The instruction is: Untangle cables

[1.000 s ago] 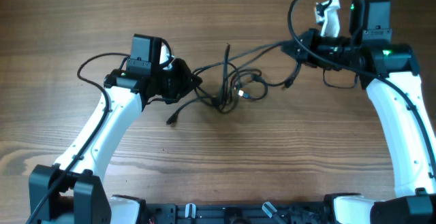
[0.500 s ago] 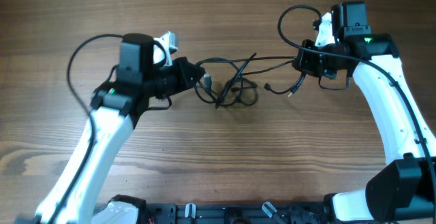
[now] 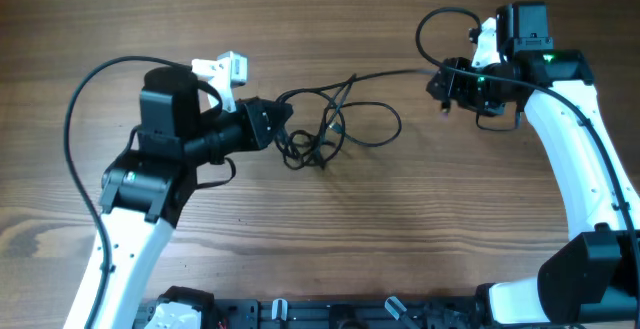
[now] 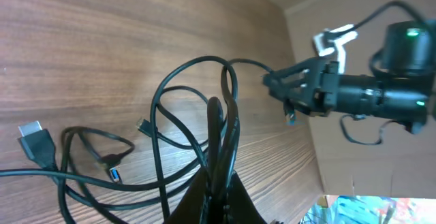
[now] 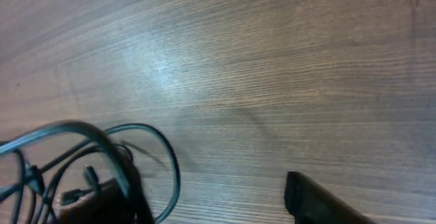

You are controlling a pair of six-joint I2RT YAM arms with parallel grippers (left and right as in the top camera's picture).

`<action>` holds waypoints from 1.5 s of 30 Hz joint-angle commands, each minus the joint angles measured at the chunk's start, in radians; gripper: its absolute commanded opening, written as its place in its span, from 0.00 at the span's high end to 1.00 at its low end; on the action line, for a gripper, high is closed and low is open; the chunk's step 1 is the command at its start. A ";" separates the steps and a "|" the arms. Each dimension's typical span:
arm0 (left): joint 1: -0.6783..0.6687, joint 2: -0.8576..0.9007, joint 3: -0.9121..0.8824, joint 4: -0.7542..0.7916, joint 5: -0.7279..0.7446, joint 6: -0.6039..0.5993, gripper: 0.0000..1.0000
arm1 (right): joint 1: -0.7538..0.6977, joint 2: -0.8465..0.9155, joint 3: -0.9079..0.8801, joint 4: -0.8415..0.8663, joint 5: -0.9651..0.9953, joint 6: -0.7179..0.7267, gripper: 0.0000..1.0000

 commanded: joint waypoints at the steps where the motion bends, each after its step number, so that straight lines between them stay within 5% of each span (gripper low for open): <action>1: 0.007 0.040 0.003 0.002 0.010 0.022 0.96 | -0.004 0.013 0.015 0.004 -0.125 -0.048 0.17; 9: 0.002 0.061 0.003 0.003 0.010 0.018 0.96 | 0.005 0.013 0.015 0.018 -0.553 -0.182 0.10; 18: 0.002 0.063 0.003 0.017 0.020 -0.034 0.96 | 0.242 0.013 0.015 0.060 -0.354 0.082 0.19; 24: 0.002 0.064 0.003 0.017 0.001 -0.034 0.96 | 0.321 0.013 0.015 0.077 -0.209 0.279 0.45; 33: 0.002 0.066 0.003 0.016 0.002 -0.034 0.96 | 0.393 0.084 0.015 0.196 -0.172 0.373 0.56; 38: 0.002 0.066 0.003 0.016 0.002 -0.034 0.96 | 0.392 0.194 0.015 0.276 -0.169 0.344 0.68; 42: 0.002 0.066 0.003 0.009 0.001 -0.034 0.95 | 0.392 0.216 0.017 0.330 -0.181 0.307 0.96; 45: 0.002 0.066 0.003 0.009 -0.002 -0.034 0.94 | 0.373 0.179 0.068 0.302 -0.212 0.169 0.95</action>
